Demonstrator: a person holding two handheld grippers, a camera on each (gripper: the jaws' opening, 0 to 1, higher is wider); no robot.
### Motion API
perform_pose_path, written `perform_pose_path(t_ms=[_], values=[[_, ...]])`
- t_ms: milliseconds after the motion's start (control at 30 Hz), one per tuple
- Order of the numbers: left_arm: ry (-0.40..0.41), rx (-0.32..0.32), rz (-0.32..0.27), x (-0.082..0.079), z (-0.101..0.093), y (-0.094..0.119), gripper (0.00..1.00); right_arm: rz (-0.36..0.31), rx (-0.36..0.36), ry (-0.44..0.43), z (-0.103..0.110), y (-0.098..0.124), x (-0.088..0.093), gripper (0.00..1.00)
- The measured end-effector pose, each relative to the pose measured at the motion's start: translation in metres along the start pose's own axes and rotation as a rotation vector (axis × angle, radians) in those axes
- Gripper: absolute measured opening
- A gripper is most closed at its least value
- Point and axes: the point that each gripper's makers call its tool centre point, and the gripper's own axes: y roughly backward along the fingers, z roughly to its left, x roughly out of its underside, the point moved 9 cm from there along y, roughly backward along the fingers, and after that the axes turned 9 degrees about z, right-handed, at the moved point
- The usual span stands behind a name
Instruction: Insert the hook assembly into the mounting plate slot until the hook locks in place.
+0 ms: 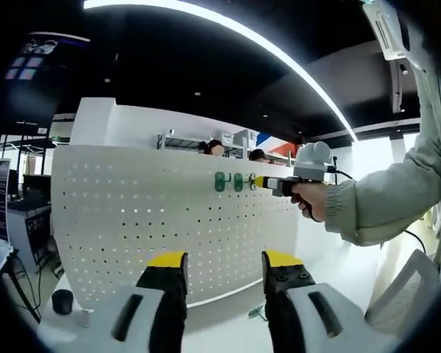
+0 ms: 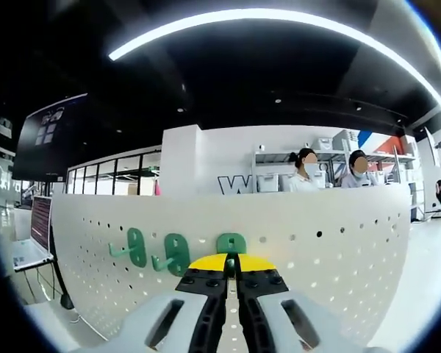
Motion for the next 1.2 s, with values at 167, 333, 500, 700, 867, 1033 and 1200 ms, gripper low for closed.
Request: perform_pose_path(t_ms=[167, 333, 500, 700, 867, 1033, 1200], values=[[-0.001, -0.001, 0.000, -0.001, 0.000, 0.001, 0.42, -0.004, 0.001, -0.001, 0.000, 0.001, 0.001, 0.01], [-0.001, -0.004, 0.000, -0.001, 0.000, 0.002, 0.42, -0.003, -0.001, -0.010, -0.001, 0.000, 0.001, 0.02], [0.001, -0.007, -0.001, -0.001, 0.000, 0.003, 0.42, 0.001, -0.007, -0.017, 0.000, 0.001, 0.000, 0.02], [0.001, -0.013, -0.002, -0.001, 0.001, 0.005, 0.42, -0.017, 0.008, 0.043, 0.000, 0.002, -0.002, 0.16], [-0.001, -0.016, -0.007, -0.003, 0.001, 0.006, 0.42, -0.027, 0.021, 0.047, -0.001, 0.003, -0.004, 0.23], [-0.001, -0.019, -0.009, -0.003, 0.001, 0.008, 0.42, -0.018, 0.038, 0.036, -0.002, 0.006, -0.004, 0.33], [-0.003, -0.021, -0.014, -0.004, 0.000, 0.010, 0.42, -0.012, 0.046, 0.042, -0.002, 0.011, -0.004, 0.37]])
